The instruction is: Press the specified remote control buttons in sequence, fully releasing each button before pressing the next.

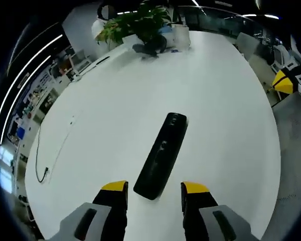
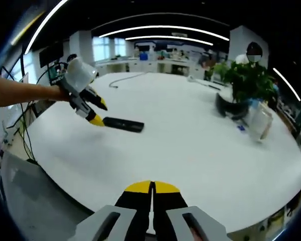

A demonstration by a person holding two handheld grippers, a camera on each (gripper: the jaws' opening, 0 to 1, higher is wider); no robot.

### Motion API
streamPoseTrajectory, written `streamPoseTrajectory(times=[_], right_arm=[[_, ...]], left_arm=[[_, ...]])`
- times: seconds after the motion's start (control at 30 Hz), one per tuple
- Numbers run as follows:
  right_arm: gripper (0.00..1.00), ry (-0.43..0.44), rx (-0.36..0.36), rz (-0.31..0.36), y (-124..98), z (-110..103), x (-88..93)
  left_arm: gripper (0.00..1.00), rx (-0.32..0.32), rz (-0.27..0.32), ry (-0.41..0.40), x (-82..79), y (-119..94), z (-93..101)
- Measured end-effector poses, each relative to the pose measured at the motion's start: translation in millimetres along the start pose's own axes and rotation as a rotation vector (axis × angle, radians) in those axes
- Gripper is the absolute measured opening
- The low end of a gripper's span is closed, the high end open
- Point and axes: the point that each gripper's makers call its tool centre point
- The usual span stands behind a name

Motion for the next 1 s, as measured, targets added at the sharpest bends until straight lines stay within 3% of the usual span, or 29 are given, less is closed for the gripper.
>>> streamPoseTrajectory(times=[0.27,0.57,0.7,0.77,0.87,0.9,0.93,1.0], right_arm=[[0.00,0.003,0.000,-0.004,0,1,1.6],[0.00,0.010,0.004,-0.005,0,3,2.6],[0.00,0.007,0.007,-0.005,0,3,2.6],[0.00,0.008,0.007,-0.004,0,3,2.4],[0.00,0.009,0.002,0.000,0,3,1.6],[0.00,0.009,0.002,0.002,-1,2,1.2],[0.00,0.008,0.004,0.002,-1,3,1.0],[0.00,0.008,0.007,0.000,-1,3,1.4]], left_arm=[[0.39,0.043,-0.114,0.088,8.3,12,-2.0],[0.37,0.092,-0.150,0.109,9.9,23,4.0],[0.37,0.124,-0.154,0.157,9.1,21,5.3],[0.36,0.153,-0.153,0.141,9.8,23,4.8],[0.30,0.223,-0.163,0.025,14.7,22,11.2],[0.30,0.211,-0.158,0.007,14.3,22,9.6],[0.30,0.212,-0.143,0.075,13.4,21,8.3],[0.30,0.208,-0.144,0.056,13.5,21,8.5]])
Point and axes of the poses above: the point that each gripper's makers call its tool centre point, and the gripper's own axes: y roughly forward along the fingers, z roughly to its right, x roughly out of its underside, and after that the axes turned 8 degrees about -y, right-handed
